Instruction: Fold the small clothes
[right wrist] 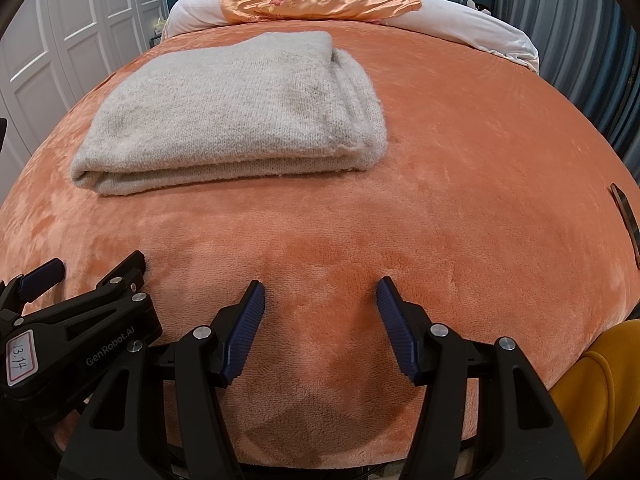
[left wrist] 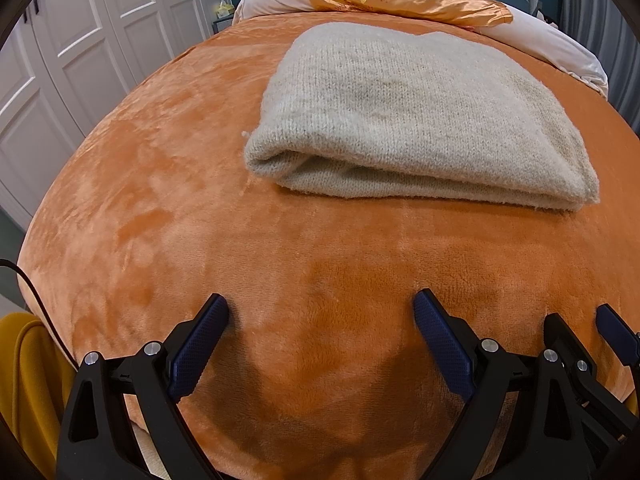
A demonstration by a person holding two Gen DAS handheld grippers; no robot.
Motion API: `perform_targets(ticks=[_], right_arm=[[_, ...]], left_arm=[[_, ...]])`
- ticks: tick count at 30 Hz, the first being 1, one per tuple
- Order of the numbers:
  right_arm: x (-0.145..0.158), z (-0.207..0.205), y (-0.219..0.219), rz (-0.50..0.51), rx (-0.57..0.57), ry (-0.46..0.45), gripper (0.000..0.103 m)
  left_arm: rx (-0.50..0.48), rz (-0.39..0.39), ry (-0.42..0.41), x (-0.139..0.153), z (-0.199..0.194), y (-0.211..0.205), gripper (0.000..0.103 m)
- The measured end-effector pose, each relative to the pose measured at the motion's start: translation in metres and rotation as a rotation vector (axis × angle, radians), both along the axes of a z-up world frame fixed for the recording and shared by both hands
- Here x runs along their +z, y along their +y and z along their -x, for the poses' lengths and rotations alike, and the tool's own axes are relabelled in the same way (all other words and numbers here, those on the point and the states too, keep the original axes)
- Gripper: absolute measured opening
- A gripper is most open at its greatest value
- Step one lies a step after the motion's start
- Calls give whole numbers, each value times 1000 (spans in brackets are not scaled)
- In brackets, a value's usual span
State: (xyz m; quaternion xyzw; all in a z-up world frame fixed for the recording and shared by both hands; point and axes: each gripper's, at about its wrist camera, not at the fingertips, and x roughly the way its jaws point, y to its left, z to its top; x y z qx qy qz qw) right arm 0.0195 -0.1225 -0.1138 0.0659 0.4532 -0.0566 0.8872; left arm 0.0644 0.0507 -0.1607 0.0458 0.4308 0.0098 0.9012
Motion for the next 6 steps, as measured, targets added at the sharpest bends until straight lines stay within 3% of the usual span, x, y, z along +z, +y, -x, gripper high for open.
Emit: perform_targets(ticks=[6], right_arm=[[0, -1, -3, -2, -3, -1, 56]], left_arm=[[9, 2, 1, 2, 0, 1, 92]])
